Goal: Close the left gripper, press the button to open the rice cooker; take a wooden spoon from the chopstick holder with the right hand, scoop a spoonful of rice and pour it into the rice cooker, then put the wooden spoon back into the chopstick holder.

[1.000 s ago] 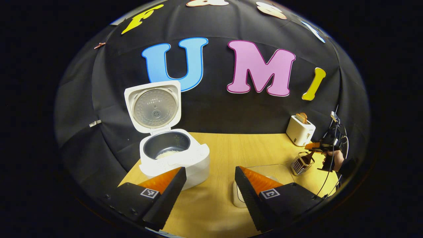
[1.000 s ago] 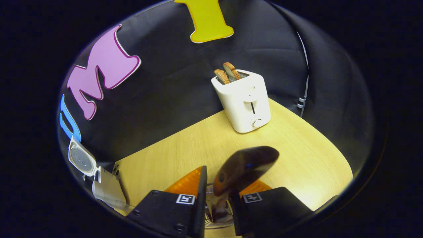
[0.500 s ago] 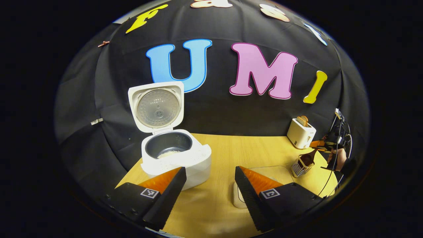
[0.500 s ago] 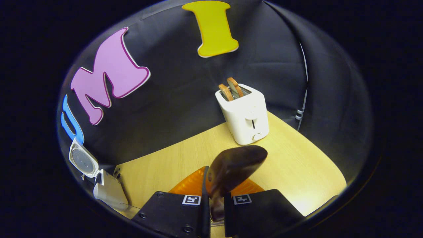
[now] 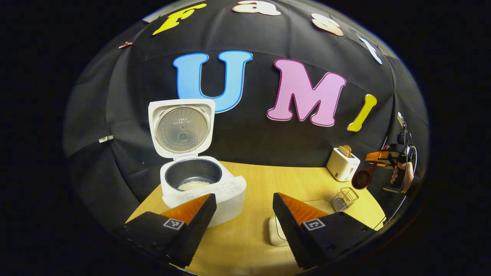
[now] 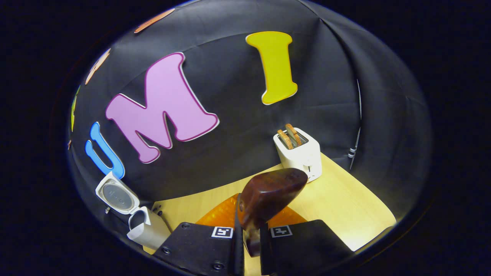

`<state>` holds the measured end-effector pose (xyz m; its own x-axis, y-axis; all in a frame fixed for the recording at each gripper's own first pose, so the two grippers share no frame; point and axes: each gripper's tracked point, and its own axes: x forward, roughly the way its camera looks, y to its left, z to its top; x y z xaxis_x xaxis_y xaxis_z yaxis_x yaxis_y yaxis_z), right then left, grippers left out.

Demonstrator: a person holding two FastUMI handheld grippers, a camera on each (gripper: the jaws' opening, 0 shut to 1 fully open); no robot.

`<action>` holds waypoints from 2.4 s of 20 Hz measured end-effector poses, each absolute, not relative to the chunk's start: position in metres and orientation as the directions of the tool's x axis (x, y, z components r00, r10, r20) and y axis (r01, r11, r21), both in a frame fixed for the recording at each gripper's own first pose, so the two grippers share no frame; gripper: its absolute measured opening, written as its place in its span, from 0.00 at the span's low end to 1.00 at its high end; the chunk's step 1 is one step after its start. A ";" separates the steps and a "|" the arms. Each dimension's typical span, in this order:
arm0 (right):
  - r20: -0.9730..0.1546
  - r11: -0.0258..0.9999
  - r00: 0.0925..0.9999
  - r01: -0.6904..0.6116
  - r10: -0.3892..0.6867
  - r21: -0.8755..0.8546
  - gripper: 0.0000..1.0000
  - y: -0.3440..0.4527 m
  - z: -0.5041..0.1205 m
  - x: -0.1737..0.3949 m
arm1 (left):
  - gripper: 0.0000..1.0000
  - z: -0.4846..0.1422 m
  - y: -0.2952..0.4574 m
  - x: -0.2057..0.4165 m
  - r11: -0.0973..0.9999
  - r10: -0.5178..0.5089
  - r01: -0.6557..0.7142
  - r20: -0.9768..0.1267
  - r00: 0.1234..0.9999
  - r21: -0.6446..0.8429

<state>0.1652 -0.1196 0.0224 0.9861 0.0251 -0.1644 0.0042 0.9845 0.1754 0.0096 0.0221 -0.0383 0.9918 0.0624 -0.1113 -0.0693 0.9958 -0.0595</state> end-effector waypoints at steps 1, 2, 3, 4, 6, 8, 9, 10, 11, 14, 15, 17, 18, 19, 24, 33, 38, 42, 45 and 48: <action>-0.173 0.983 0.984 -0.010 0.042 0.181 0.20 -0.106 0.019 0.159 | 0.96 -0.039 0.026 0.009 0.996 0.047 -0.054 -0.108 0.993 -0.067; -0.184 0.982 0.981 -0.026 0.062 0.187 0.20 -0.090 0.016 0.153 | 0.96 -0.044 0.030 0.009 0.997 0.033 -0.040 -0.112 0.993 -0.067; -0.195 0.981 0.978 -0.037 0.074 0.188 0.20 -0.077 0.010 0.147 | 0.96 -0.050 0.034 0.009 0.998 0.017 -0.025 -0.127 0.992 -0.060; -0.201 0.982 0.976 -0.046 0.083 0.185 0.20 -0.064 0.005 0.142 | 0.96 -0.057 0.039 0.006 0.998 -0.001 -0.007 -0.140 0.990 -0.057; -0.217 0.985 0.971 -0.064 0.099 0.162 0.21 -0.038 -0.014 0.135 | 0.96 -0.064 0.049 0.004 0.997 -0.029 0.017 -0.151 0.988 -0.076; -0.239 0.991 0.967 -0.066 0.094 0.120 0.20 -0.012 -0.043 0.128 | 0.95 -0.075 0.058 0.000 0.994 -0.045 0.027 -0.172 0.984 -0.108; -0.252 0.994 0.964 -0.058 0.079 0.090 0.20 -0.005 -0.060 0.128 | 0.95 -0.078 0.065 -0.001 0.992 -0.046 0.025 -0.178 0.983 -0.120; -0.267 0.996 0.961 -0.054 0.070 0.066 0.20 0.006 -0.080 0.125 | 0.96 -0.082 0.070 -0.002 0.991 -0.051 0.027 -0.185 0.981 -0.131; -0.277 0.998 0.959 -0.049 0.059 0.044 0.21 0.015 -0.097 0.126 | 0.96 -0.084 0.073 -0.004 0.989 -0.067 0.041 -0.189 0.980 -0.140; -0.324 0.999 0.946 -0.029 0.023 -0.013 0.20 0.026 -0.143 0.129 | 0.95 -0.091 0.084 -0.008 0.990 -0.105 0.083 -0.199 0.974 -0.116; -0.335 0.999 0.942 -0.019 0.006 -0.036 0.20 0.025 -0.154 0.131 | 0.95 -0.093 0.090 -0.008 0.991 -0.105 0.085 -0.200 0.974 -0.106; -0.338 0.996 0.940 0.006 -0.037 -0.094 0.21 0.020 -0.166 0.134 | 0.95 -0.098 0.098 -0.009 0.991 -0.104 0.083 -0.201 0.974 -0.108; -0.336 0.992 0.940 0.017 -0.059 -0.127 0.20 0.017 -0.170 0.133 | 0.95 -0.101 0.101 -0.008 0.990 -0.102 0.079 -0.205 0.973 -0.118; -0.347 0.989 0.935 0.020 -0.072 -0.149 0.21 0.015 -0.175 0.132 | 0.95 -0.103 0.103 -0.009 0.989 -0.103 0.077 -0.211 0.972 -0.130; -0.396 0.993 0.916 0.010 -0.058 -0.121 0.21 0.037 -0.196 0.119 | 0.95 -0.109 0.116 -0.009 0.985 -0.100 0.067 -0.208 0.973 -0.160; -0.520 0.998 0.852 -0.041 0.064 0.055 0.21 0.104 -0.228 0.095 | 0.95 -0.109 0.148 -0.014 0.978 -0.040 -0.004 -0.206 0.978 -0.208; -0.553 0.982 0.828 0.013 0.095 0.189 0.21 0.104 -0.226 0.091 | 0.95 -0.109 0.153 -0.021 0.977 -0.022 -0.025 -0.213 0.977 -0.214; -0.568 0.934 0.816 0.112 0.109 0.340 0.21 0.085 -0.221 0.090 | 0.95 -0.107 0.153 -0.025 0.981 -0.014 -0.028 -0.210 0.978 -0.193; -0.567 0.869 0.814 0.188 0.123 0.458 0.20 0.068 -0.216 0.087 | 0.95 -0.104 0.155 -0.025 0.983 -0.011 -0.027 -0.204 0.979 -0.184; -0.558 0.815 0.822 0.244 0.114 0.526 0.21 0.048 -0.208 0.084 | 0.95 -0.102 0.156 -0.026 0.982 -0.005 -0.034 -0.203 0.979 -0.188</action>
<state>0.0843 0.0480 -0.2076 0.8221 0.1144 -0.5577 0.2436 0.8147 0.5262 -0.0262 0.1565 -0.1019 0.9791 -0.0048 -0.2032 -0.0342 0.9816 -0.1878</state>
